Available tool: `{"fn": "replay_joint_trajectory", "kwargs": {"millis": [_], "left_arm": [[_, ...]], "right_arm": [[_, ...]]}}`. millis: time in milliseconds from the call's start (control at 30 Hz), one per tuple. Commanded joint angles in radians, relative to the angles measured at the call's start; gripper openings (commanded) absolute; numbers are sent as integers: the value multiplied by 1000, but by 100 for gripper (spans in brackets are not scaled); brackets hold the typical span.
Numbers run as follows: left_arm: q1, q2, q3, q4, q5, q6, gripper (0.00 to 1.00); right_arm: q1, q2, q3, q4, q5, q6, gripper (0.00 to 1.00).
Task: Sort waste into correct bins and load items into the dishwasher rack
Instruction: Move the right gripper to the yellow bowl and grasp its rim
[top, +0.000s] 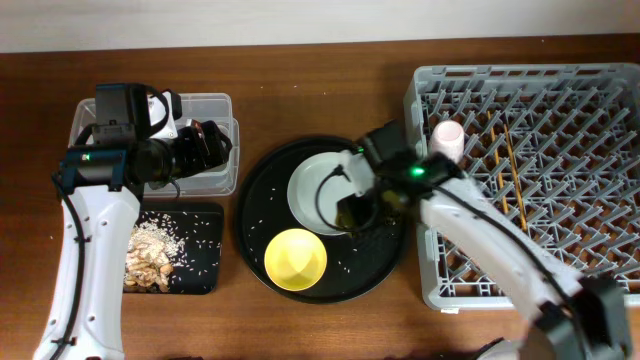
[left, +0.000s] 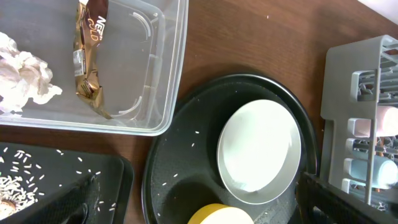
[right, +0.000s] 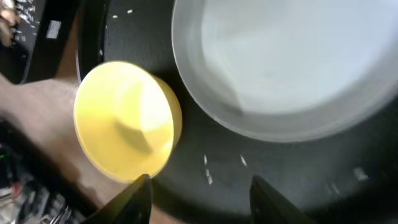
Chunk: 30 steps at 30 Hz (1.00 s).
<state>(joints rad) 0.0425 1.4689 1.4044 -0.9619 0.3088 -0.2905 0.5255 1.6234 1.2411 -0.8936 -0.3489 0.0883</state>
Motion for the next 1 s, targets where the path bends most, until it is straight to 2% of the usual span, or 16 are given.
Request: {"fn": "replay_joint_trajectory", "kwargs": {"millis": [0,200,367,467,733,767,933,967], "left_arm": [[3,6,-5,-2,-3,8,99],[3,6,-5,-2,-3,8,99],[3,6,-5,-2,-2,8,99],[3,6,-5,-2,-2,8,99],[3,6,-5,-2,-2,8,99],[3,6,-5,-2,-2,8,99],[3,6,-5,-2,-2,8,99],[3,6,-5,-2,-2,8,99]], "right_arm": [[74,103,-11,57,-16,18,49],[154,236,-11,129,0,26,43],[155,237,-12,131,21,26,41],[162,237,-13,124,20,26,33],[203,237,-13,119,21,26,32],[203,237,-13,113,21,26,29],[201,237,-13,105,52,26,27],[201,237,-13,105,51,26,23]]}}
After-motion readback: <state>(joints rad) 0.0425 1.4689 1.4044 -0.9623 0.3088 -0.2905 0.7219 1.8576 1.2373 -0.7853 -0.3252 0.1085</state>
